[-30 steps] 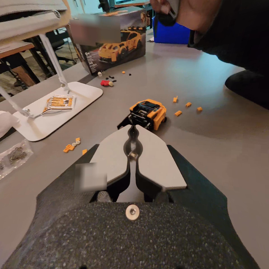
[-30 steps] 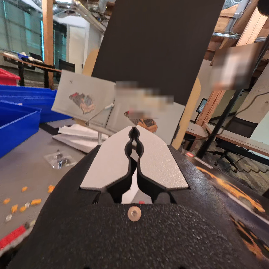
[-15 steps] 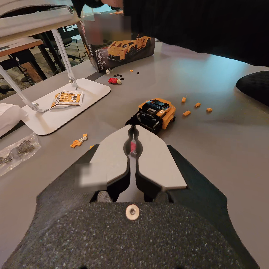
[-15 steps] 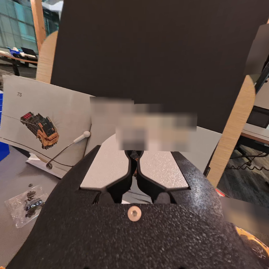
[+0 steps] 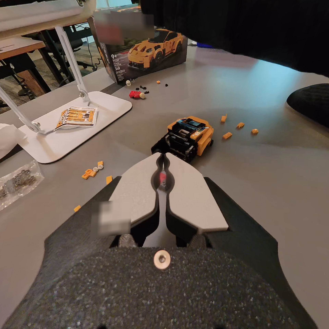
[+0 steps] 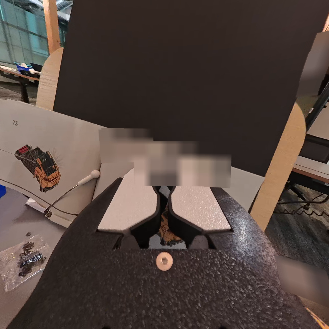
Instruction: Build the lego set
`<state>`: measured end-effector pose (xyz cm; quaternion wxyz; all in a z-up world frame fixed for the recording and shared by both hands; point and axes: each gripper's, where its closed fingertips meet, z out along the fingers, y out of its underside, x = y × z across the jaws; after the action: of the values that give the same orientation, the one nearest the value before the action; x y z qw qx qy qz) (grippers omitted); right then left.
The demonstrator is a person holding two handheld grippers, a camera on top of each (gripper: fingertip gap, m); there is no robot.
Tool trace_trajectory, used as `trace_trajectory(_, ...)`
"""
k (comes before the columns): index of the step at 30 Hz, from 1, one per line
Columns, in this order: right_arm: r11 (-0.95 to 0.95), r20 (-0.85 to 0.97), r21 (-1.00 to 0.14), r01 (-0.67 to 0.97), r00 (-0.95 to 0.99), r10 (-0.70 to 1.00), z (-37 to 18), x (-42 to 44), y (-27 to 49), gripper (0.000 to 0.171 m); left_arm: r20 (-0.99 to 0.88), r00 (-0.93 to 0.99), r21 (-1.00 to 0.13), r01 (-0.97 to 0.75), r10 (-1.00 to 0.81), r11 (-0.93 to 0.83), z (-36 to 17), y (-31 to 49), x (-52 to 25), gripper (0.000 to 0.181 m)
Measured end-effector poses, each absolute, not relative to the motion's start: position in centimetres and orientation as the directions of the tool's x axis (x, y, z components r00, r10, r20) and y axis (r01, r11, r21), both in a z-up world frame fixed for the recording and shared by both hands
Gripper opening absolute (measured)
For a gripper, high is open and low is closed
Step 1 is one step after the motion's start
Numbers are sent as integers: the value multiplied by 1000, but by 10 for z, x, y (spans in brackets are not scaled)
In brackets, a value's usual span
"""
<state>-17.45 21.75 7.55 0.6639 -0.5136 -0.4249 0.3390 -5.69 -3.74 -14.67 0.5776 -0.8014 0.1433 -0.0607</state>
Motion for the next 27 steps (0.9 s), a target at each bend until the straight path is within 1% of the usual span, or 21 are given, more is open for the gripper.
trace_trajectory(15, 221, 204, -975, 6, 409, 889, 51, -158, 225, 3, -66, 949, -939, -163, -309, -301, -150, -37, -55, 0)
trace_trajectory(27, 223, 202, -975, 0, 425, 882, 57, -154, 234, 5, -65, 948, -938, -165, -312, -306, -151, -37, -55, 0)
